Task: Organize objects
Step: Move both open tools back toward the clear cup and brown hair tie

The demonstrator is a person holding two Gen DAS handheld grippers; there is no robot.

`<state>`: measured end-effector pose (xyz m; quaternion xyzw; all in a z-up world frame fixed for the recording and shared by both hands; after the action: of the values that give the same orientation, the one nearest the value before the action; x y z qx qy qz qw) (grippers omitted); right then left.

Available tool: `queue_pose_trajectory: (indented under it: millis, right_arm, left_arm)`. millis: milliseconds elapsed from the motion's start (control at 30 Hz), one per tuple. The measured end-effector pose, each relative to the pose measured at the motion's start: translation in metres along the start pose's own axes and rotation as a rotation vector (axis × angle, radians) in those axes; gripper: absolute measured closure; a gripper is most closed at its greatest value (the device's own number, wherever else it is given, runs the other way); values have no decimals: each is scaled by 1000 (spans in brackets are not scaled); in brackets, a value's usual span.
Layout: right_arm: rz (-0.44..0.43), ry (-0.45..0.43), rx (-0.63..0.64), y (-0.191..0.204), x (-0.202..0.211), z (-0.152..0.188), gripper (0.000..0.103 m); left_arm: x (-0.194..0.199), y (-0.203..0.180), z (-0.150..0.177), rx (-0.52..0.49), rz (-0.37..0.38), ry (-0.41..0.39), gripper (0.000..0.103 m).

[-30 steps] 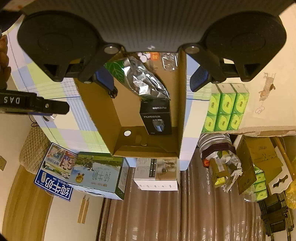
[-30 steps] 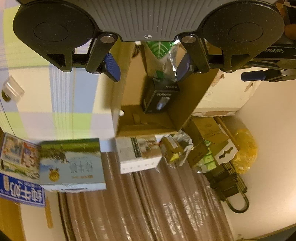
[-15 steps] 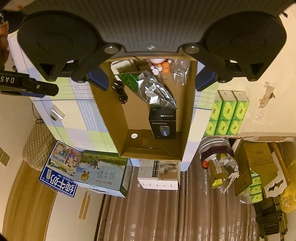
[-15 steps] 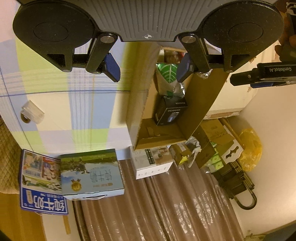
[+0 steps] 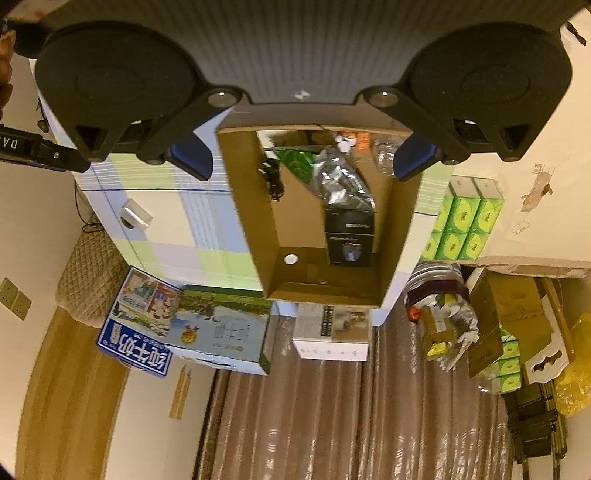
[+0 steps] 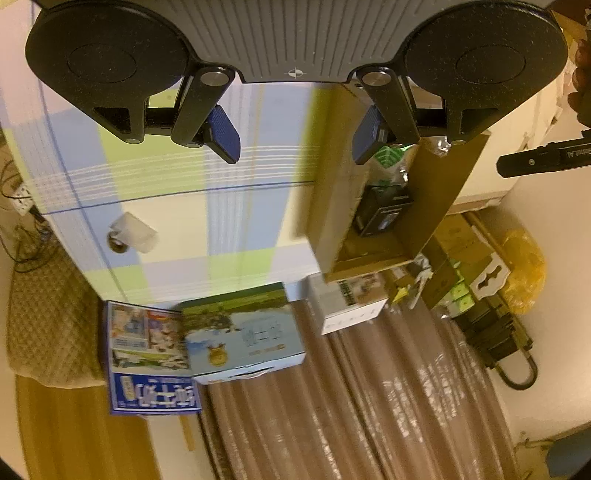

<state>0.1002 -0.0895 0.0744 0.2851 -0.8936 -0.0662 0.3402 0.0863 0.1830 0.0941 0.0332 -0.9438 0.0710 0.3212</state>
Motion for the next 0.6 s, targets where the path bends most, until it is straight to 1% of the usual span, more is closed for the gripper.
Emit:
queue_pose_trajectory:
  millis: [367, 600]
  right_arm:
    - [63, -30, -65, -48, 32, 2, 39]
    - [111, -46, -88, -82, 47, 2, 39]
  left_arm:
    - [-3, -51, 2, -62, 54, -7, 1]
    - [-12, -92, 0, -127, 108, -53, 1]
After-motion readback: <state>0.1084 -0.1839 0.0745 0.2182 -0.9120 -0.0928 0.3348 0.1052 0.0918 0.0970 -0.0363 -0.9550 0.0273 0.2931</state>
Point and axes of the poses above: each gripper's, at about its wrist camera, not at the fingertips, and x roughly against the way its jaws point, y to its left, z to its underside, the point moved 4 cm from there along -x, roughly the way its jaws point, and after that the axes turned 3 degrees about -y, right-handed, at the moved point
